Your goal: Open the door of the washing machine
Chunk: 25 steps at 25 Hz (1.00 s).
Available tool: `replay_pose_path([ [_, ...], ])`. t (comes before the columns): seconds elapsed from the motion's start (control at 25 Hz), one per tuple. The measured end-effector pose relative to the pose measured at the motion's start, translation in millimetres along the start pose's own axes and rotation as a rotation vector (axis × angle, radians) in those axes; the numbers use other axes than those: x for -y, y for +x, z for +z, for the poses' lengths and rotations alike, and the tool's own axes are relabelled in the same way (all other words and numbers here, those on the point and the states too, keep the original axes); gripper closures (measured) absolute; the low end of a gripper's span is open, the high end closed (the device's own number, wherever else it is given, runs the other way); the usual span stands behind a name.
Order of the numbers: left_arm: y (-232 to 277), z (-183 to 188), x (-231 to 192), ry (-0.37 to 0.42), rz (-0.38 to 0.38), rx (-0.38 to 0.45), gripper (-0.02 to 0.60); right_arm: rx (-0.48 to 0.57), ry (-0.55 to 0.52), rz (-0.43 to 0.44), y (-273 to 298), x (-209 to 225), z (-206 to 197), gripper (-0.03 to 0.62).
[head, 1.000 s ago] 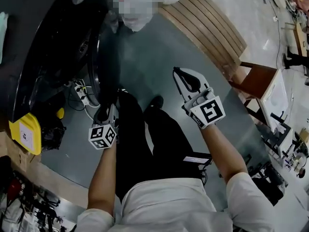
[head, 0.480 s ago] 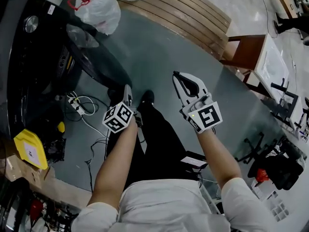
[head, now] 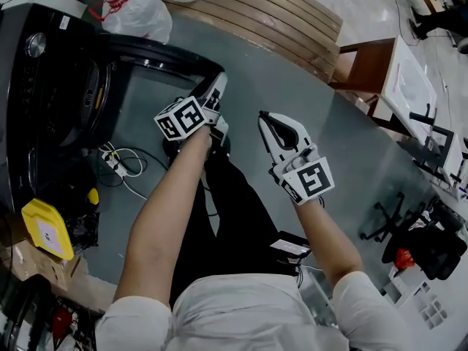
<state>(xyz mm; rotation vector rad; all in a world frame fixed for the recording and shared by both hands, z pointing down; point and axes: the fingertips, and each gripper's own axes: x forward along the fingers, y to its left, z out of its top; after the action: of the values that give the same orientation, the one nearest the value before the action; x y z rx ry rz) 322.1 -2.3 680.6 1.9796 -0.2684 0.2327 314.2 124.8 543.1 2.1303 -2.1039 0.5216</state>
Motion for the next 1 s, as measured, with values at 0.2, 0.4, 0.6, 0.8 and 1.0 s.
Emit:
replay_pose_path([
  [0.2, -47, 9, 52, 0.142, -0.207, 0.007, 0.564, 0.034, -0.022, 0.012, -9, -4, 15, 0.56],
  [0.4, -138, 50, 93, 0.471, -0.197, 0.037, 0.572, 0.136, -0.036, 0.013, -8, -19, 69, 0.56],
  [0.6, -243, 100, 171, 0.827, -0.124, 0.07, 0.572, 0.264, -0.033, -0.018, -44, -51, 155, 0.56],
  [0.8, -364, 148, 233, 1.041, -0.023, 0.215, 0.572, 0.394, -0.081, -0.055, -101, -119, 229, 0.559],
  [1.0, -484, 154, 281, 1.125, 0.029, 0.343, 0.572, 0.419, -0.118, -0.155, -170, -195, 248, 0.56],
])
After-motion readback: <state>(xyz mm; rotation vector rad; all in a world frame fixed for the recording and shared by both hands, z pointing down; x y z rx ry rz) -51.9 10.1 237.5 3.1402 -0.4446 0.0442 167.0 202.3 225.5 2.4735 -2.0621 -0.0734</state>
